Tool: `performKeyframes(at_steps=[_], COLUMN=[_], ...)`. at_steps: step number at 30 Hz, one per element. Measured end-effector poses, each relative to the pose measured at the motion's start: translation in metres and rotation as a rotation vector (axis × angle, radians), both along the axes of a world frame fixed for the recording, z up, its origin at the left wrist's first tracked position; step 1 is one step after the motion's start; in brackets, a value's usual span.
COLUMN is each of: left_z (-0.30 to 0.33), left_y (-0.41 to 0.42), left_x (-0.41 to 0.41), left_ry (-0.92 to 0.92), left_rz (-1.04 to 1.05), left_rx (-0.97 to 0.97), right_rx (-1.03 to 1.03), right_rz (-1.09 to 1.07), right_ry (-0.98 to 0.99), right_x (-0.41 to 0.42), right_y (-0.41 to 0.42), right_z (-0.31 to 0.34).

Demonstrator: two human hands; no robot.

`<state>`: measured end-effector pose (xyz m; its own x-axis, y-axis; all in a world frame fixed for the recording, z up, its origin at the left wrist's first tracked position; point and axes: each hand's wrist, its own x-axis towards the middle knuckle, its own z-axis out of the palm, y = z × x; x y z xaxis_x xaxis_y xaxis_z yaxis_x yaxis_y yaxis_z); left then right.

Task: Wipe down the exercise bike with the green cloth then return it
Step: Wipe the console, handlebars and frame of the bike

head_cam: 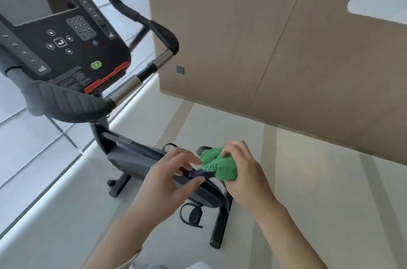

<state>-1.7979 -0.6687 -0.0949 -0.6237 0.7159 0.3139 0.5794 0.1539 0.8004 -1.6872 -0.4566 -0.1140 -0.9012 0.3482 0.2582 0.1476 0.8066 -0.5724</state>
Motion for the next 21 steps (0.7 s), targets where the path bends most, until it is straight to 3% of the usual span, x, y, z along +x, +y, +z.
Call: performKeyframes(at_steps=[5,11,16,21], left_z=[-0.008,-0.010,-0.005,-0.005], left_y=[0.078,0.134,0.173,0.213], left_x=[0.065,0.109,0.109,0.092], left_ry=[0.153,0.241,0.372,0.327], left_rz=[-0.168,-0.253,-0.309,-0.401], left_rx=[-0.158,-0.205,-0.250,-0.180], right_rx=[-0.064,-0.212,-0.277,-0.273], right_rz=[-0.087,-0.182,-0.298,-0.456], right_ry=[0.020,0.090,0.057,0.089], right_x=[0.088,0.165,0.209,0.227], right_y=[0.030,0.050,0.065,0.083], right_z=[0.003,0.007,0.001,0.007])
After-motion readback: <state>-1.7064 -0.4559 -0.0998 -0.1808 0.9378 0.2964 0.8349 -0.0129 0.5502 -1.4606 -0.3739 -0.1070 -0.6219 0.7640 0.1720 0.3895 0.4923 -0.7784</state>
